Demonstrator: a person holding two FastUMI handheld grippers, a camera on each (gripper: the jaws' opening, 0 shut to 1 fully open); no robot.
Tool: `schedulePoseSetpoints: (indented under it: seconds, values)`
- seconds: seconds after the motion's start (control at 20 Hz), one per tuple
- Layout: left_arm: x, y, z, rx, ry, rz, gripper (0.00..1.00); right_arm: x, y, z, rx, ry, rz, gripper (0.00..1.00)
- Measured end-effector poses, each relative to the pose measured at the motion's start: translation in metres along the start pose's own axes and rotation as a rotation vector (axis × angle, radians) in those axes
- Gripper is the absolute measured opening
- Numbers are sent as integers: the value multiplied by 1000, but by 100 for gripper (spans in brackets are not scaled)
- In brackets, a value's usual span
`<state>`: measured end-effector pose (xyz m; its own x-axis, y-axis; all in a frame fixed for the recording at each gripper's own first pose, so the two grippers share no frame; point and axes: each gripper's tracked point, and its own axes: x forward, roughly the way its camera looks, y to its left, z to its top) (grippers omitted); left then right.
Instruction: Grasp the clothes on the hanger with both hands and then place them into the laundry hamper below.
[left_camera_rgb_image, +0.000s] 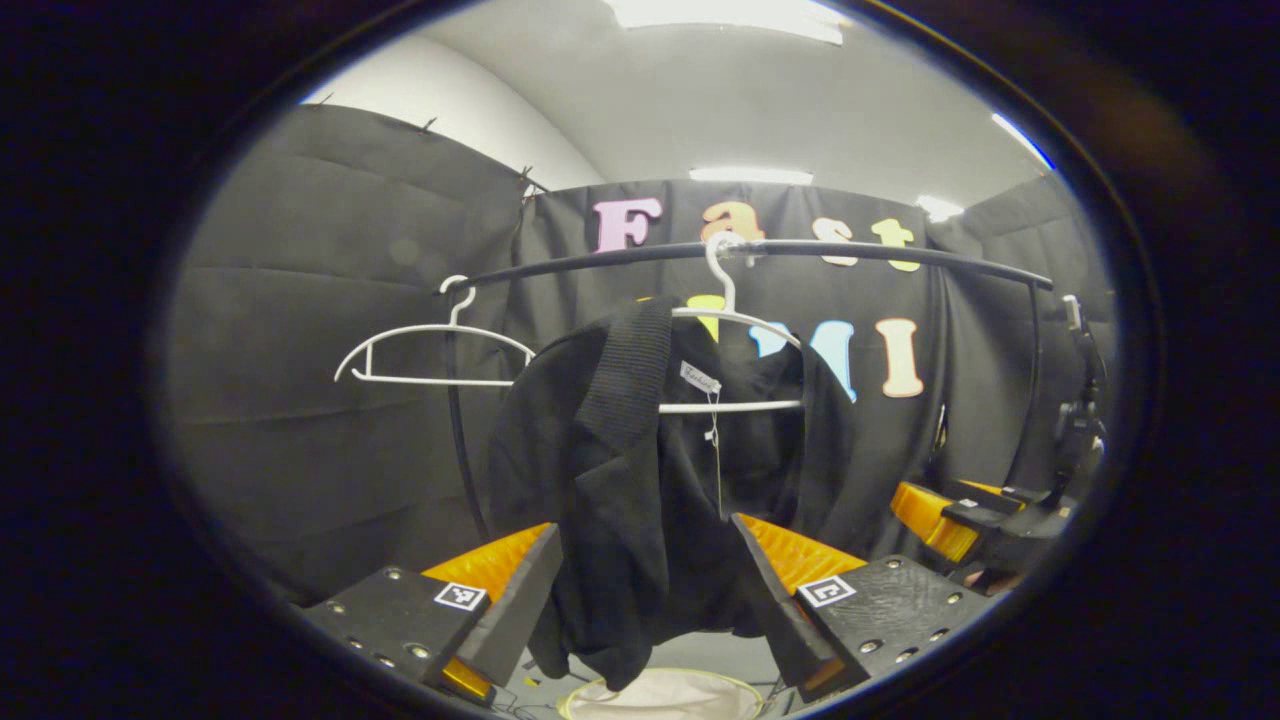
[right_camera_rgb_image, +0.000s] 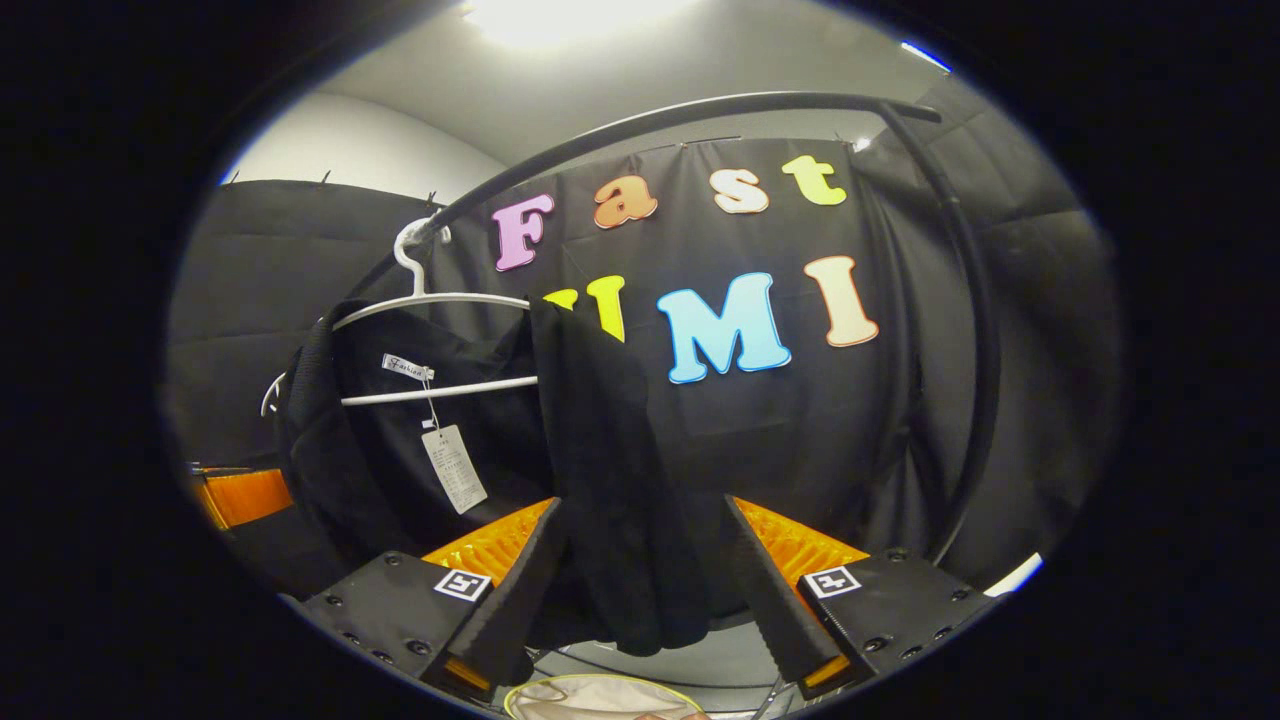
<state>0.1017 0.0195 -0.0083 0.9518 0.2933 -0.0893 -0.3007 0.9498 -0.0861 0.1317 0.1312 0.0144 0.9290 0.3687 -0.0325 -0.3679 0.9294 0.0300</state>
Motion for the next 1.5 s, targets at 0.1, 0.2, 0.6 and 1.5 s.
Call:
schedulePoseSetpoints:
  seconds: [0.1,0.2,0.6,1.5]
  values:
    - [15,0,6,-19,-10,37,96,19,8,9,0,-17,40,98]
    - [30,4,10,-35,-19,91,98,38,18,19,3,-39,84,98]
    - [68,17,18,-84,-31,259,98,97,43,31,25,-38,197,98]
    - [97,37,23,25,-28,402,24,164,46,30,44,-42,318,50]
